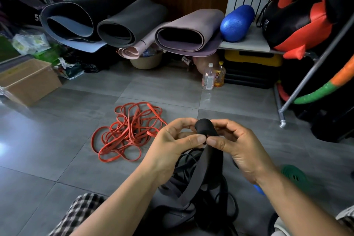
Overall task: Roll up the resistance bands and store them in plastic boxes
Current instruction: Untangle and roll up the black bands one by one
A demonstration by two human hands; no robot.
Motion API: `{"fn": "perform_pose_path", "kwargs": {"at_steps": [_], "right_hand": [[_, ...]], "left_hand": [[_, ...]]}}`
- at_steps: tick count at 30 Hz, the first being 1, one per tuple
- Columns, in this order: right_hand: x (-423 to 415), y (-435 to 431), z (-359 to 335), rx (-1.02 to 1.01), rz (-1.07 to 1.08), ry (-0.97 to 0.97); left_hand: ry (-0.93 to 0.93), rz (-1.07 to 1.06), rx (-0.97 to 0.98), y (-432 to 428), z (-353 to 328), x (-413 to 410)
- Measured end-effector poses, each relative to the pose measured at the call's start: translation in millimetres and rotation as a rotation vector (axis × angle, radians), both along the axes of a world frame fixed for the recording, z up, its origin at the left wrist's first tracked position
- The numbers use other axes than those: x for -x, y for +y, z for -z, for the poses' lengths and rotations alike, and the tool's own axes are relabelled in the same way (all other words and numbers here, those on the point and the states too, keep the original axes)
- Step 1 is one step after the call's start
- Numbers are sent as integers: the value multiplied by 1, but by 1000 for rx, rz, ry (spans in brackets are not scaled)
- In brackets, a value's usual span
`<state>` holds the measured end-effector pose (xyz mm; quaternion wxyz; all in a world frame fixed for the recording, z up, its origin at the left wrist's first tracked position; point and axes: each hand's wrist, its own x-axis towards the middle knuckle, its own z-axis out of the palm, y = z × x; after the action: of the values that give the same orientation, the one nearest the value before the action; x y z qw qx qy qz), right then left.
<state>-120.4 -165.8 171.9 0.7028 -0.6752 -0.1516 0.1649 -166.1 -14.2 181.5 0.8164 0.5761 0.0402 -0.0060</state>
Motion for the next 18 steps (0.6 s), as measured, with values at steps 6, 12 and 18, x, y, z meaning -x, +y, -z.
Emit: {"fn": "perform_pose_path", "kwargs": {"at_steps": [6, 12, 18], "right_hand": [[3, 3, 1, 5, 8, -27], [-4, -7, 3, 361, 25, -282], [1, -2, 0, 843, -62, -750]], "left_hand": [[23, 28, 143, -3, 11, -2], [115, 118, 171, -2, 9, -4], [354, -39, 89, -13, 13, -7]]}}
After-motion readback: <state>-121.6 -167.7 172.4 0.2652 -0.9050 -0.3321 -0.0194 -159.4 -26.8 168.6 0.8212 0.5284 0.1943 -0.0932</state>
